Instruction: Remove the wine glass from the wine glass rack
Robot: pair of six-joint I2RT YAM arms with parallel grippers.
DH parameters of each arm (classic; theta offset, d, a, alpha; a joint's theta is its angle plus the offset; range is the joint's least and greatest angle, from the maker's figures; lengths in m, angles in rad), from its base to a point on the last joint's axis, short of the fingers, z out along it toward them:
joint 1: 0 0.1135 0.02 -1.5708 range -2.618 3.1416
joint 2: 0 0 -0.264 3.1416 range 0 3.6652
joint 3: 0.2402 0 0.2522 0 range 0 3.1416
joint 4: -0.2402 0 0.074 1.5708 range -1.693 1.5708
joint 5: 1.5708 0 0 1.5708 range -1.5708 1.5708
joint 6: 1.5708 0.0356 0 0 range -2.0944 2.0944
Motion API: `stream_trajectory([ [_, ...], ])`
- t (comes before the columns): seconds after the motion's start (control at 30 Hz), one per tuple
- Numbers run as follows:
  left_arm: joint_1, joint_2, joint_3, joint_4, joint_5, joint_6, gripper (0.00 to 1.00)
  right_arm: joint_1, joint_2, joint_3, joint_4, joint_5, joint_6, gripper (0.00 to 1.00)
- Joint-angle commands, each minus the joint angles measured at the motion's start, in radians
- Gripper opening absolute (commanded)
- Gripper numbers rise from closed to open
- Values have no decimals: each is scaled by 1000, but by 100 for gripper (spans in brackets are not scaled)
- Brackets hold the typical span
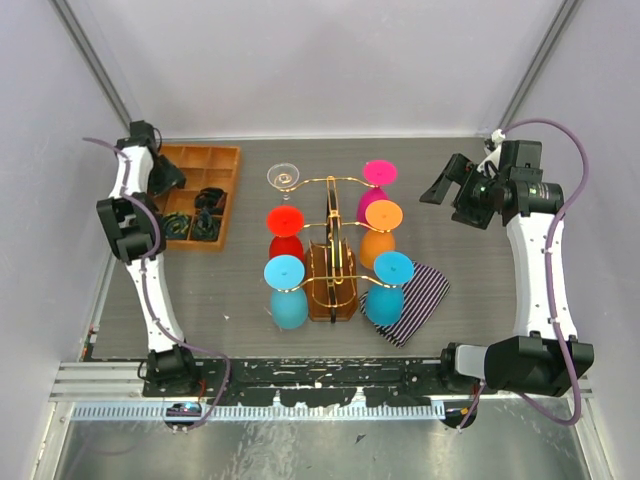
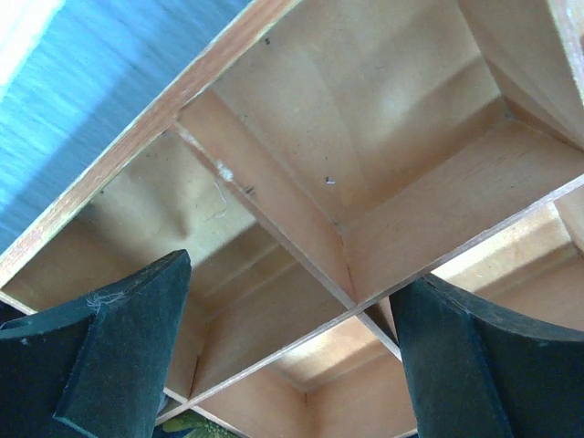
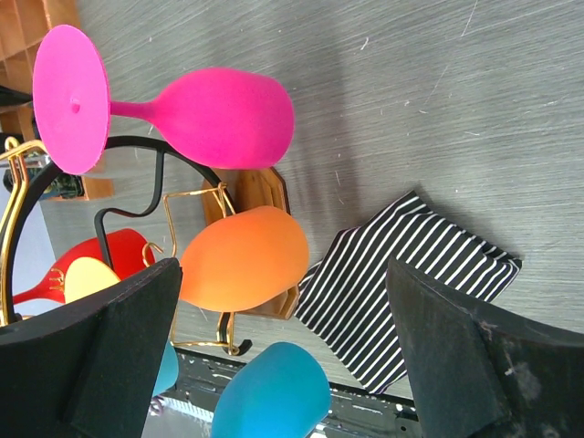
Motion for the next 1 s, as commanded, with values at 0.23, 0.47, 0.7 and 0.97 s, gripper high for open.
stream_trajectory([
  [0.23,-1,-28,-86,57,-137,21,94,4,-17,-12,49,-30,-11,99],
  [0.47,-94,-228,-187,237,-200,53,94,15,-12,-33,70,-45,-8,99],
  [0.7,-171,-319,-257,238,-239,65,95,14,-15,-38,69,-39,-20,99],
  [0.97,-202,-328,-375,121,-93,25,94,14,-7,-43,79,-38,-23,99],
])
